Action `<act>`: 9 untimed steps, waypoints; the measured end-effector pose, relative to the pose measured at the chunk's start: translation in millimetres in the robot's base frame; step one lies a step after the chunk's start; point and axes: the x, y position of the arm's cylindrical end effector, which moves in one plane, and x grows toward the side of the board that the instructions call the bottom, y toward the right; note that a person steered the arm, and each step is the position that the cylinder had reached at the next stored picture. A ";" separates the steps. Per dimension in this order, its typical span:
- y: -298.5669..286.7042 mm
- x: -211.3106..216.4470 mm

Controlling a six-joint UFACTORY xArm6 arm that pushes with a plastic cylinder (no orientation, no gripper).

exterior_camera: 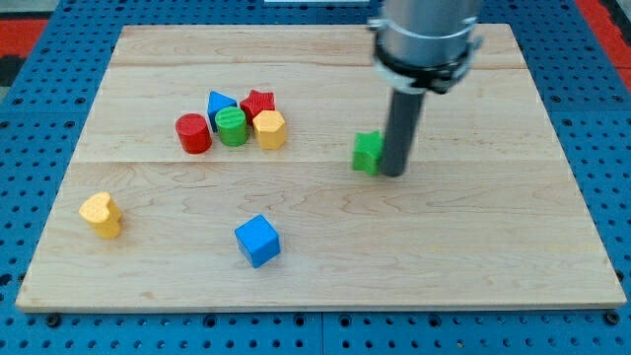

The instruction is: Push the green star right to the yellow hexagon

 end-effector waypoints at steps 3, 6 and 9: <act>54.6 -59.1; 9.1 -50.7; -39.5 -92.6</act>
